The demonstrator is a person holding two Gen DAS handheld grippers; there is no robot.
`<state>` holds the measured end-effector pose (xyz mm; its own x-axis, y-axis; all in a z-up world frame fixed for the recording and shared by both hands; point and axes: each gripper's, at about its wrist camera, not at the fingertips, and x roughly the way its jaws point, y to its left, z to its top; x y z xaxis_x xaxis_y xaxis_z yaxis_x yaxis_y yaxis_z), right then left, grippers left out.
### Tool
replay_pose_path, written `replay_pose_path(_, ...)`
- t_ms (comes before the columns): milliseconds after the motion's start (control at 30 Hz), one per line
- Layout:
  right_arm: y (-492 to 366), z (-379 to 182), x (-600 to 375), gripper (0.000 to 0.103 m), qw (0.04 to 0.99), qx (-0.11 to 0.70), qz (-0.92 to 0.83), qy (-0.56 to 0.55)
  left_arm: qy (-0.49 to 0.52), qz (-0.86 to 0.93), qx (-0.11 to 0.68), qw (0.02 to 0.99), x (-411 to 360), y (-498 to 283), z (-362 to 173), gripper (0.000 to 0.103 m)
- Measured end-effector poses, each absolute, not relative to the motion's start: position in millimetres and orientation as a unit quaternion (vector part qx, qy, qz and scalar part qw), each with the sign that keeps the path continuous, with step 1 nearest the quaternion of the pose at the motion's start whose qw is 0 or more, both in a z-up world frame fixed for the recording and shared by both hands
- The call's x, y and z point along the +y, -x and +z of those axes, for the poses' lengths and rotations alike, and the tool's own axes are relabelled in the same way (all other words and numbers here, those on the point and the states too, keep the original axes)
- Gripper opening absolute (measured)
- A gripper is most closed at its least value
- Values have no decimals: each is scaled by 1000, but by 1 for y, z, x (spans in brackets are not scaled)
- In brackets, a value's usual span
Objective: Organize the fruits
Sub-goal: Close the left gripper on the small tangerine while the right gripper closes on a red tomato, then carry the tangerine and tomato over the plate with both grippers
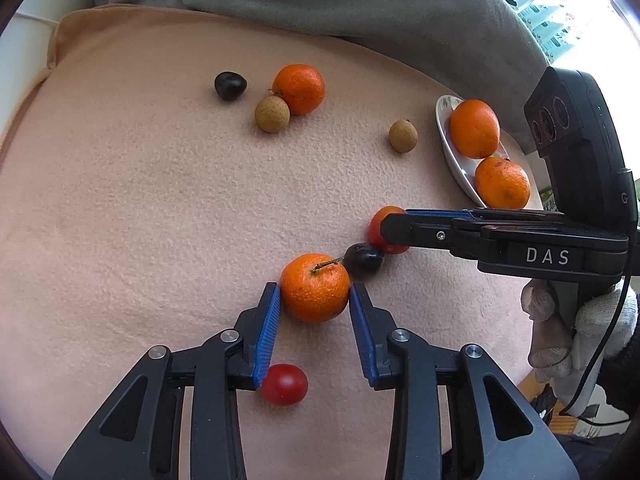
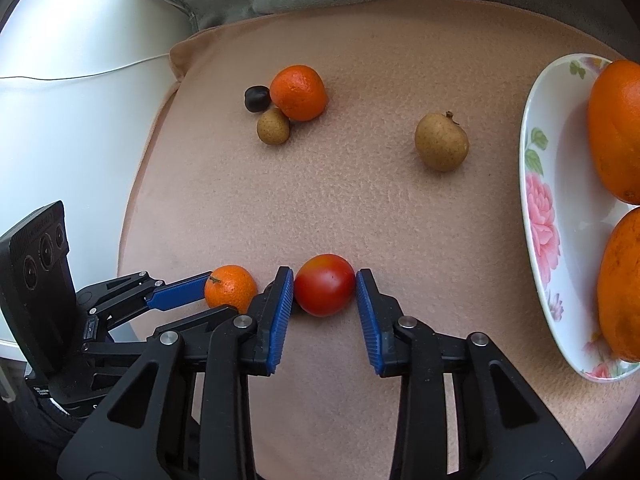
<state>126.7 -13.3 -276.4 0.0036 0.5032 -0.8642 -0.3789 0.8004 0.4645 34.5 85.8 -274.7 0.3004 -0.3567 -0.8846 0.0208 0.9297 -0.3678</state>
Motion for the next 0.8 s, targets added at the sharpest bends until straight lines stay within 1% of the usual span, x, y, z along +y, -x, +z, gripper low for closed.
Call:
replay_pose_path(433, -125, -257, -38, 34, 727, 614, 302, -56, 143, -117, 570, 801, 84, -33, -268, 33)
replay_pose_path(800, -118, -219, -68, 34, 759, 580, 292, -55, 141, -131, 546, 815, 71, -44, -245, 33)
